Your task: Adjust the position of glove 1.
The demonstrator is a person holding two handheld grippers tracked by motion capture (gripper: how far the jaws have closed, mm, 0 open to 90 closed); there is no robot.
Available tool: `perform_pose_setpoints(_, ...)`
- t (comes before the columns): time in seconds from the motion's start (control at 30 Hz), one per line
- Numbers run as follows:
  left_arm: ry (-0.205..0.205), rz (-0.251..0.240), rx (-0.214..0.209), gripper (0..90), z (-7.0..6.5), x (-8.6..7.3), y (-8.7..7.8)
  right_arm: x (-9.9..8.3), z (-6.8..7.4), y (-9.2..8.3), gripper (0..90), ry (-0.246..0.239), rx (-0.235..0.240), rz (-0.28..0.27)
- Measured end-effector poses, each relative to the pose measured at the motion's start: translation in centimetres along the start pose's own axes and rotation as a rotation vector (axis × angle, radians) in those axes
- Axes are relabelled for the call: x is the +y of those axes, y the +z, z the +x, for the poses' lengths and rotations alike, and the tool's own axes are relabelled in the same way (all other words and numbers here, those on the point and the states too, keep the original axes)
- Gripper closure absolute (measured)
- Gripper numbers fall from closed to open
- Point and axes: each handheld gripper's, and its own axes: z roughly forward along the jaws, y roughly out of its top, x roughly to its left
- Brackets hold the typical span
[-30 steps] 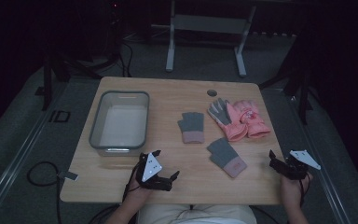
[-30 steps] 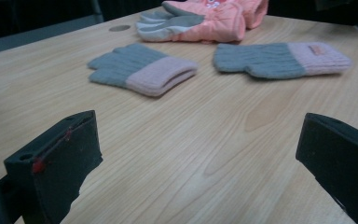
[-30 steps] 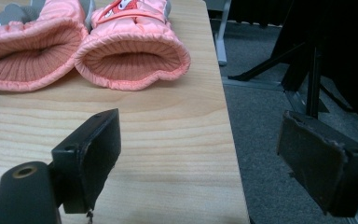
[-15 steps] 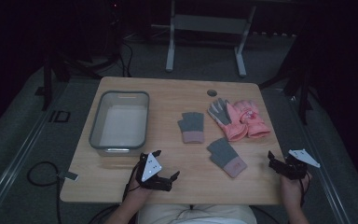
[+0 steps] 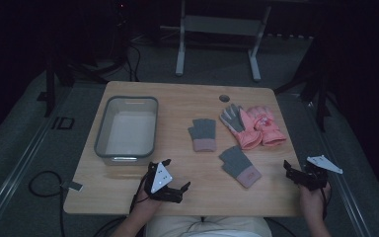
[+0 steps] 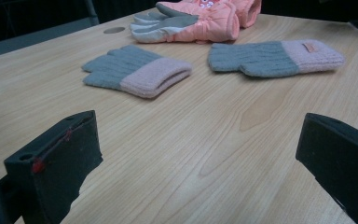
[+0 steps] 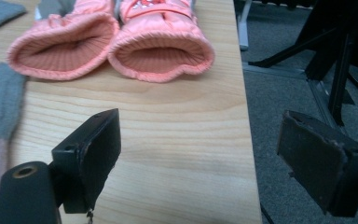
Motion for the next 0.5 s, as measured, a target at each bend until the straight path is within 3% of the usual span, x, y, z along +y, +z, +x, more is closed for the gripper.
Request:
perform_pose_setpoints(0.27,0.000,0.000,-0.002,0.0,0.0,0.0,0.0,1.5,1.5,0.1,12.2,-0.041,0.013,-0.026)
perform_pose_setpoints(0.3,0.000,-0.001,-0.002,0.0,0.0,0.0,0.0,1.8,1.7,0.2,14.1,-0.042,0.024,-0.027)
perform_pose_setpoints(0.33,0.001,-0.002,-0.003,0.0,0.1,0.0,0.0,2.5,2.2,0.5,14.7,-0.043,0.069,0.003)
perform_pose_setpoints(0.5,-0.004,-0.002,-0.004,0.0,0.1,0.0,0.0,4.4,3.4,0.8,15.1,-0.041,0.121,0.021)
